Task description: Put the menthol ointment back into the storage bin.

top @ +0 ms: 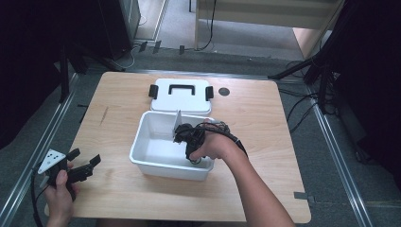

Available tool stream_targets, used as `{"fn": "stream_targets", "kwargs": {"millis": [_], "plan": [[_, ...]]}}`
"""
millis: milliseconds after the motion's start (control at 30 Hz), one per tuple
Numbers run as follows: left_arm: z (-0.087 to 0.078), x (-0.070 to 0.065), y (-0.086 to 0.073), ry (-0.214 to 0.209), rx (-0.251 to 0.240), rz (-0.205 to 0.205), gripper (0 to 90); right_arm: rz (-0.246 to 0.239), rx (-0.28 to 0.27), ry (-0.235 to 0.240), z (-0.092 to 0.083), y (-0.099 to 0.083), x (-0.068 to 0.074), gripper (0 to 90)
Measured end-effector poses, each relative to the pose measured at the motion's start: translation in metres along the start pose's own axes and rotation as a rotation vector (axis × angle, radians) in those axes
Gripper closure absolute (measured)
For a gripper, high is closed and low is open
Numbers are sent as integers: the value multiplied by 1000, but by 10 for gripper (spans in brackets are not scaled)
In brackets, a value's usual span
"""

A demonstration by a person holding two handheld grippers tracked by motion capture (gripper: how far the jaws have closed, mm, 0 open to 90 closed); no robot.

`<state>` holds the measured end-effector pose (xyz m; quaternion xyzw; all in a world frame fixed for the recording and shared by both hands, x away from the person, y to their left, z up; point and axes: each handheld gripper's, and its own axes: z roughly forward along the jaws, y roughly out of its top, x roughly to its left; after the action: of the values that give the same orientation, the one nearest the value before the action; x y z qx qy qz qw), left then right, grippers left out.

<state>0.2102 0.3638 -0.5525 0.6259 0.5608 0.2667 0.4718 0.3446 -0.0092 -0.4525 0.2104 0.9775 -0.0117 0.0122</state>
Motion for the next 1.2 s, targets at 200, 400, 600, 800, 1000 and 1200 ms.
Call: {"fn": "stream_targets", "kwargs": {"millis": [200, 400, 600, 800, 1000, 1200], "plan": [[0, 0, 0, 1, 2, 0, 101, -33, 23, -25, 5, 1, 2, 513], [0, 0, 0, 2, 3, 0, 101, -62, 27, -43, 6, 1, 4, 503], [0, 0, 0, 1, 6, 1, 101, -51, 18, -37, 3, 0, 3, 515], [0, 0, 0, 1, 6, 0, 101, -47, -4, -30, -2, -1, 2, 523], [0, 0, 0, 0, 7, 0, 101, -40, -18, -39, -12, -6, -1, 514], [0, 0, 0, -1, 10, -1, 101, -22, -46, -33, -23, -9, -3, 465]]}}
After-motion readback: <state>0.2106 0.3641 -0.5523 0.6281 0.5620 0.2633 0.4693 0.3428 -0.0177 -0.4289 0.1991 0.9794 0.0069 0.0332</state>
